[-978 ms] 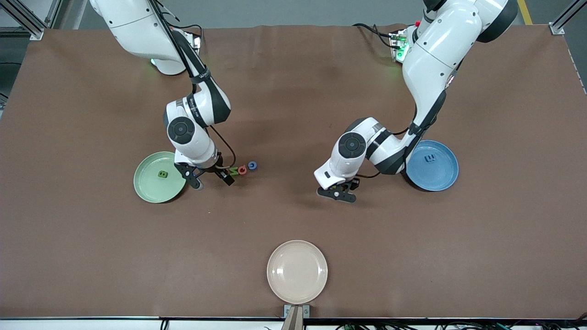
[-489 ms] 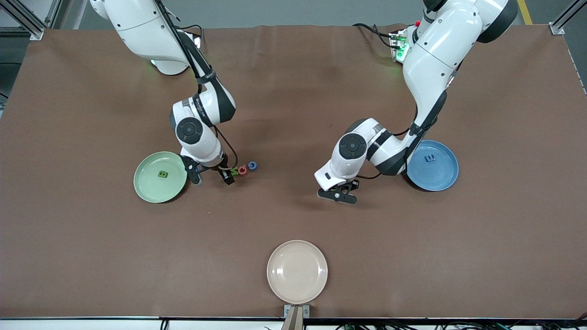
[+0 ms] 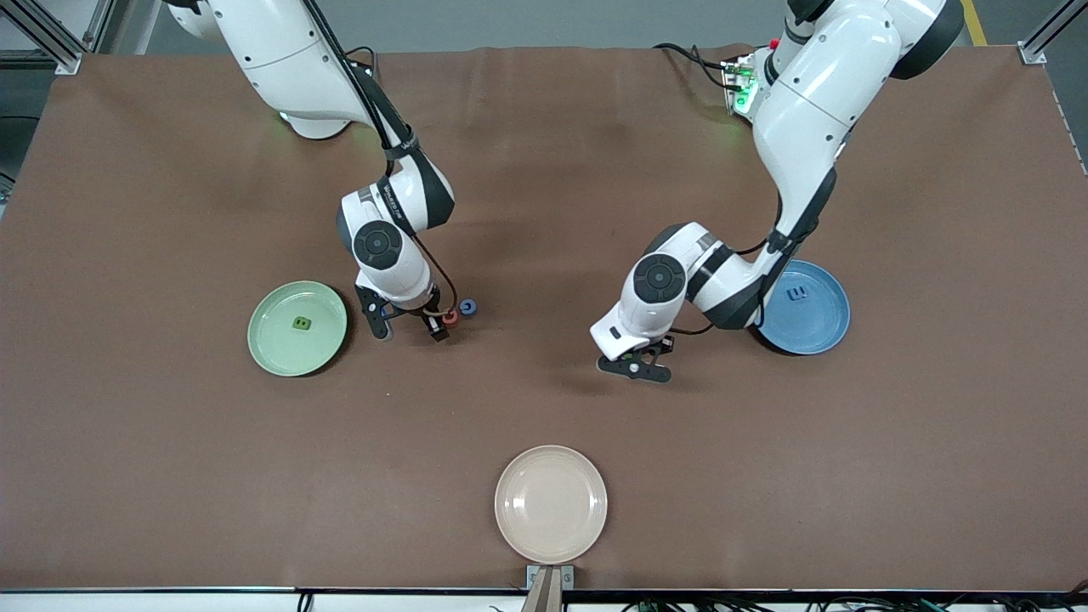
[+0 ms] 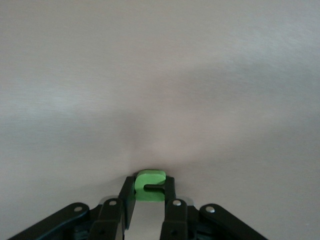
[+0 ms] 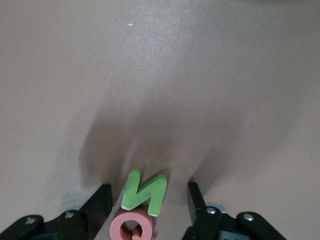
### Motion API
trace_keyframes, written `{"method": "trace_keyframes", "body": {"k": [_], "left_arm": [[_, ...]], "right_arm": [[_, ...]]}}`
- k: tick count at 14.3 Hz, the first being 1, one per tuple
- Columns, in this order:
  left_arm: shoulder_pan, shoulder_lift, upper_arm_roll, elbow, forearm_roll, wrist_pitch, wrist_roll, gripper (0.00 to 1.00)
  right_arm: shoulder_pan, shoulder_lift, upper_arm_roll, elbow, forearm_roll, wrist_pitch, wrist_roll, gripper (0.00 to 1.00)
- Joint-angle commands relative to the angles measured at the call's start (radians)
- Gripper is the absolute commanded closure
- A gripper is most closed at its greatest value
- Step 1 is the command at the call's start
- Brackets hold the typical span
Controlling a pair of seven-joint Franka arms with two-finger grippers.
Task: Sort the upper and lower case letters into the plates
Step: 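Drop the n in the blue plate while the right gripper drops N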
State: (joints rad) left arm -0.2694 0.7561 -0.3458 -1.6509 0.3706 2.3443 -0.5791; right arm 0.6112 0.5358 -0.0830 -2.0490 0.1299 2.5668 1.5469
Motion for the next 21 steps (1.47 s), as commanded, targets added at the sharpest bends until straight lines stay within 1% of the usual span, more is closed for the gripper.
{"method": "trace_keyframes", "body": {"k": [1,4,5,6,7,8,10,12,15,16,17,19,21], "left_arm": [[0.048,-0.104,-0.009,-0.061,0.022,-0.049,0.02,0.86],[0.162,-0.208,-0.044,-0.174,0.021,-0.049,0.12,0.86],[0.209,-0.243,-0.065,-0.216,0.021,-0.049,0.158,0.86],[0.261,-0.279,-0.085,-0.258,0.021,-0.049,0.197,0.86],[0.309,-0.302,-0.107,-0.294,0.021,-0.049,0.237,0.86],[0.361,-0.323,-0.125,-0.331,0.022,-0.049,0.278,0.86],[0.448,-0.352,-0.15,-0.389,0.024,-0.042,0.335,0.86],[0.513,-0.377,-0.153,-0.441,0.024,-0.027,0.396,0.86],[0.593,-0.408,-0.153,-0.539,0.025,0.077,0.479,0.85],[0.616,-0.417,-0.153,-0.561,0.03,0.102,0.505,0.85],[0.633,-0.428,-0.153,-0.582,0.042,0.118,0.527,0.85],[0.671,-0.437,-0.153,-0.616,0.069,0.128,0.565,0.85],[0.711,-0.431,-0.153,-0.638,0.115,0.162,0.582,0.85]], "right_arm": [[0.004,0.024,-0.009,0.026,-0.019,-0.002,0.027,0.65],[-0.002,0.021,-0.011,0.026,-0.053,-0.008,0.016,0.91],[-0.014,0.021,-0.011,0.027,-0.061,-0.01,0.013,0.97],[-0.021,0.02,-0.011,0.027,-0.064,-0.01,-0.002,1.0],[-0.027,0.012,-0.011,0.026,-0.072,-0.016,-0.042,1.0],[-0.044,-0.003,-0.014,0.027,-0.073,-0.051,-0.069,1.0],[-0.096,-0.066,-0.024,0.03,-0.076,-0.133,-0.195,1.0],[-0.175,-0.124,-0.026,0.032,-0.076,-0.236,-0.356,1.0],[-0.275,-0.177,-0.026,0.024,-0.076,-0.286,-0.549,1.0],[-0.3,-0.184,-0.026,0.017,-0.076,-0.287,-0.585,1.0],[-0.315,-0.195,-0.024,-0.022,-0.076,-0.271,-0.612,1.0],[-0.337,-0.212,-0.024,-0.08,-0.076,-0.212,-0.661,1.0],[-0.347,-0.208,-0.024,-0.141,-0.076,-0.124,-0.683,1.0]]}}
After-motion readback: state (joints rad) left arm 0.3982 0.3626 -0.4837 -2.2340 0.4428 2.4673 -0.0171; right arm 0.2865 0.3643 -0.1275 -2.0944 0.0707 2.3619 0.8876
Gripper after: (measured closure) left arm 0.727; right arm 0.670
